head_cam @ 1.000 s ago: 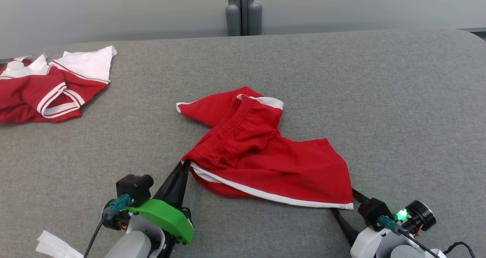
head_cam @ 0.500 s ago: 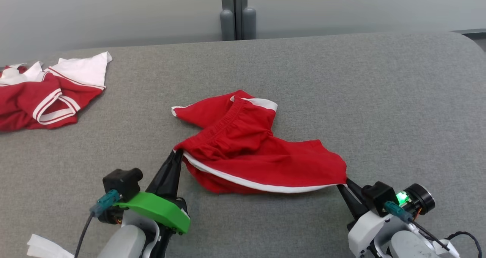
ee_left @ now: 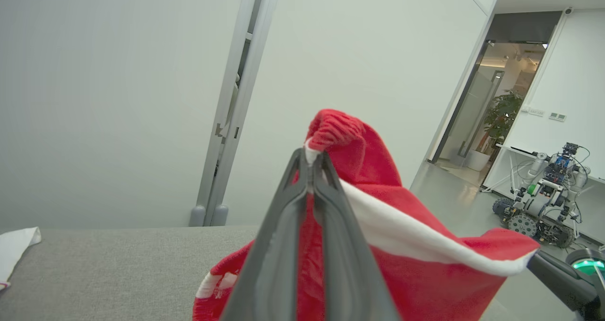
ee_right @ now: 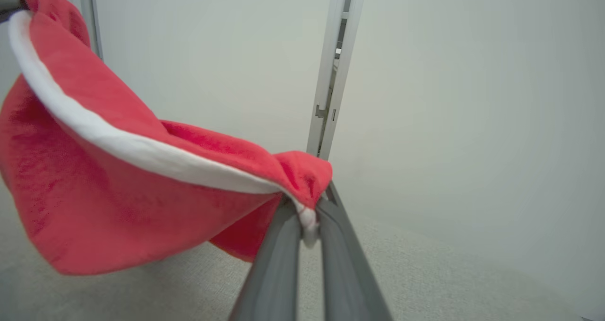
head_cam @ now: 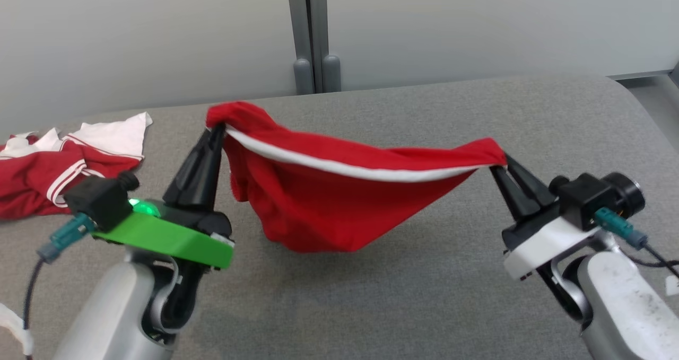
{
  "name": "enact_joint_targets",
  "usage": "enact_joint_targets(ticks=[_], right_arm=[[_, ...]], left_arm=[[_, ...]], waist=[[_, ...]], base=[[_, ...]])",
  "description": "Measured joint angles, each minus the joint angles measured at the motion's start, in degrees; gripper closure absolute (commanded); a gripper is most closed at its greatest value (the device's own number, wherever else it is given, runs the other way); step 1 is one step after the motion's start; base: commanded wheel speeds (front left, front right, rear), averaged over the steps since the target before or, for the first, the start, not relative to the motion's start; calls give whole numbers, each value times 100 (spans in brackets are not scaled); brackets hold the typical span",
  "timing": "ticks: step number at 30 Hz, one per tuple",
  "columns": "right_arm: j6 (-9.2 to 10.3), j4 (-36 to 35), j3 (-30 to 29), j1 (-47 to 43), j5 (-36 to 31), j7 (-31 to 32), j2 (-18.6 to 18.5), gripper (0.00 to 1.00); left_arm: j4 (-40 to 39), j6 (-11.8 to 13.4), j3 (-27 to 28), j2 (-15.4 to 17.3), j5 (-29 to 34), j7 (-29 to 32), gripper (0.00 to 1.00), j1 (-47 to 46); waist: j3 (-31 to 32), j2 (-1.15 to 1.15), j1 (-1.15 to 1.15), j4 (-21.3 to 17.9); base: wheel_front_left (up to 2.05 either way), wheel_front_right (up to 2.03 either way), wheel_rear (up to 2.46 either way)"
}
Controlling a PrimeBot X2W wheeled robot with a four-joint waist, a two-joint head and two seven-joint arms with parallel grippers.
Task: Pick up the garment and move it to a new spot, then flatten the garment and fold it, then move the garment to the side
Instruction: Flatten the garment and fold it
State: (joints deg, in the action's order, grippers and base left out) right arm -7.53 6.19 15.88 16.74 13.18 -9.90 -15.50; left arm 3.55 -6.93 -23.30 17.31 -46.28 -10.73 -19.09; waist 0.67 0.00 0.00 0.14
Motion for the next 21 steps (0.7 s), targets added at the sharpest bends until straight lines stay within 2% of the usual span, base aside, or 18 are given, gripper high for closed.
enact_joint_targets(ticks=[6,13,17,21], right_arm=[[0,-1113,-268,320,303,733,-257,100],[0,-2075,-555,641,466,1556,-333,100],[0,-2138,-610,810,453,1895,-327,100],[0,-1673,-533,1143,515,2065,-289,100]], left_arm=[[-1123,300,216,449,13,662,100,-487],[-1793,506,253,798,127,1371,100,-1095],[-1689,543,146,832,159,1639,100,-1328],[-1216,485,51,792,102,1829,100,-1600]], waist=[[192,0,0,-152],[253,0,0,-318],[138,0,0,-360],[-54,0,0,-396]], base=[[0,0,0],[0,0,0],[0,0,0],[0,0,0]])
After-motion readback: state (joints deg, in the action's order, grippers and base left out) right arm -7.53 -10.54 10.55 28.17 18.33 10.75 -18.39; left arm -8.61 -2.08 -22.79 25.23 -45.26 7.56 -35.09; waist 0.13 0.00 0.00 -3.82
